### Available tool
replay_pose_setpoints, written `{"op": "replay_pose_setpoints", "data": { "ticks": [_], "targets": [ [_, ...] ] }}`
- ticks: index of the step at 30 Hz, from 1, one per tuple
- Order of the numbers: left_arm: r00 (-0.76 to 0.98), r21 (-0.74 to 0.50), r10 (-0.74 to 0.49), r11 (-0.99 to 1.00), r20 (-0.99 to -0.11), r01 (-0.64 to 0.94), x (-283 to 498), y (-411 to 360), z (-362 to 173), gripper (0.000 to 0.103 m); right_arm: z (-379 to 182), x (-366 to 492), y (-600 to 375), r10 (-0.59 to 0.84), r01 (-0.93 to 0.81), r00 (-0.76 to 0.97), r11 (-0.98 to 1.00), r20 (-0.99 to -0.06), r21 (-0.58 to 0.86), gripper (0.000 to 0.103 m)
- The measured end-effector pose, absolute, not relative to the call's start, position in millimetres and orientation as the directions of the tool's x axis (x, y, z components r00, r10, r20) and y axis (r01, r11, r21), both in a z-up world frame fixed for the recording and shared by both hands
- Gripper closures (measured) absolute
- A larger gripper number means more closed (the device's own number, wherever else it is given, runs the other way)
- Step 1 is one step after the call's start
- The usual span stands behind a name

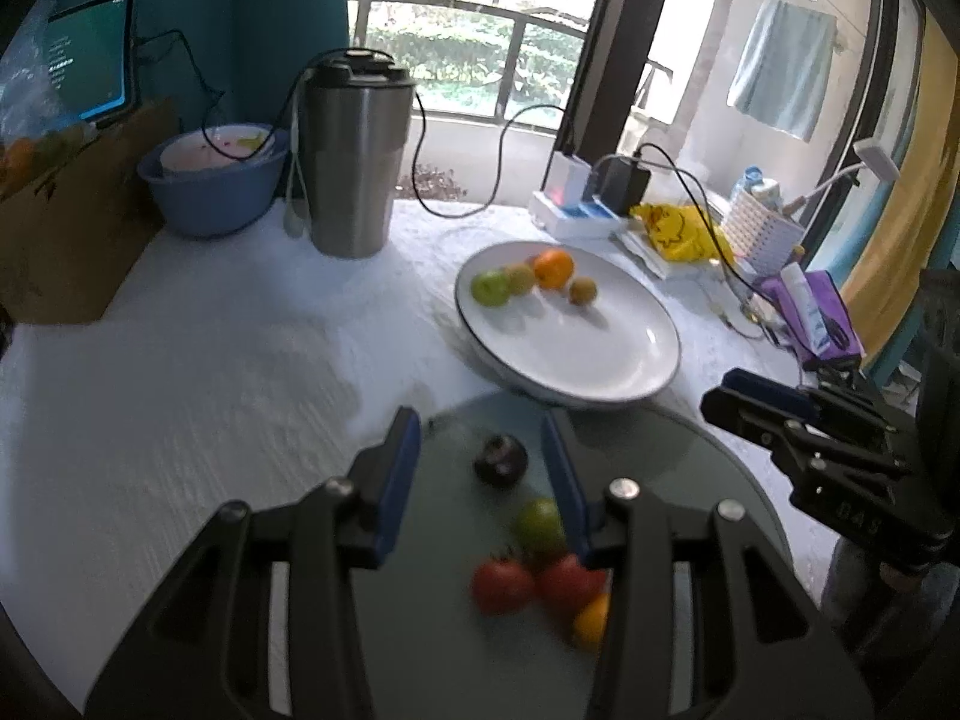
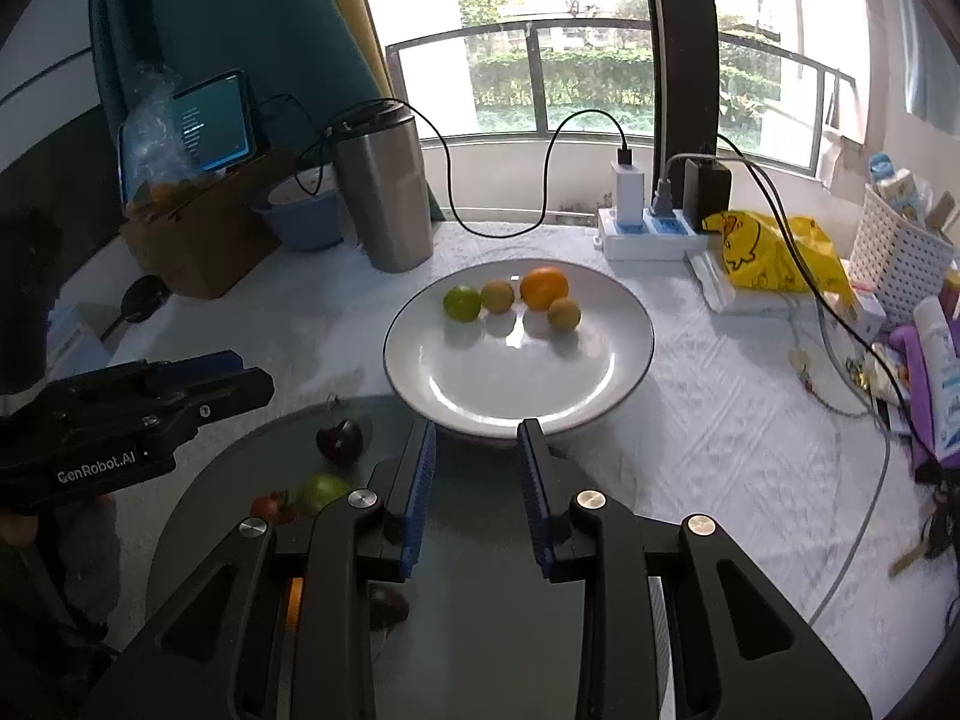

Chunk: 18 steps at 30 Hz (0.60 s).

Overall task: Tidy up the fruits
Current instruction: 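Move the right gripper back over the tray while the left gripper also returns, then grasp the dark plum with the right gripper while the left grasps the orange tomato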

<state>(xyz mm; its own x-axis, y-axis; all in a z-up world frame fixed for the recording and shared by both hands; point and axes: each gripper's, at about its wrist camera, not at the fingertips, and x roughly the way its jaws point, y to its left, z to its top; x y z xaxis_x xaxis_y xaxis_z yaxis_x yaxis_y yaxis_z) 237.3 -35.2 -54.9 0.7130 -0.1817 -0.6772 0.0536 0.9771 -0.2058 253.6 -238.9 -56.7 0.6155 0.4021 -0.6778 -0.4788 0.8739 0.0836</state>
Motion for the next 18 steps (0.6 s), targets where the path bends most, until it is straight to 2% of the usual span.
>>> {"op": "replay_pose_setpoints", "data": {
  "ticks": [18],
  "targets": [
    [0.67, -0.266, -0.17, 0.963, -0.723, -0.041, 184.7, -58.2, -90.8, 0.059, -85.3, 222.0, -239.5, 0.489, -0.572, 0.516, 0.808, -0.704, 0.142, 0.073]
  ]
}}
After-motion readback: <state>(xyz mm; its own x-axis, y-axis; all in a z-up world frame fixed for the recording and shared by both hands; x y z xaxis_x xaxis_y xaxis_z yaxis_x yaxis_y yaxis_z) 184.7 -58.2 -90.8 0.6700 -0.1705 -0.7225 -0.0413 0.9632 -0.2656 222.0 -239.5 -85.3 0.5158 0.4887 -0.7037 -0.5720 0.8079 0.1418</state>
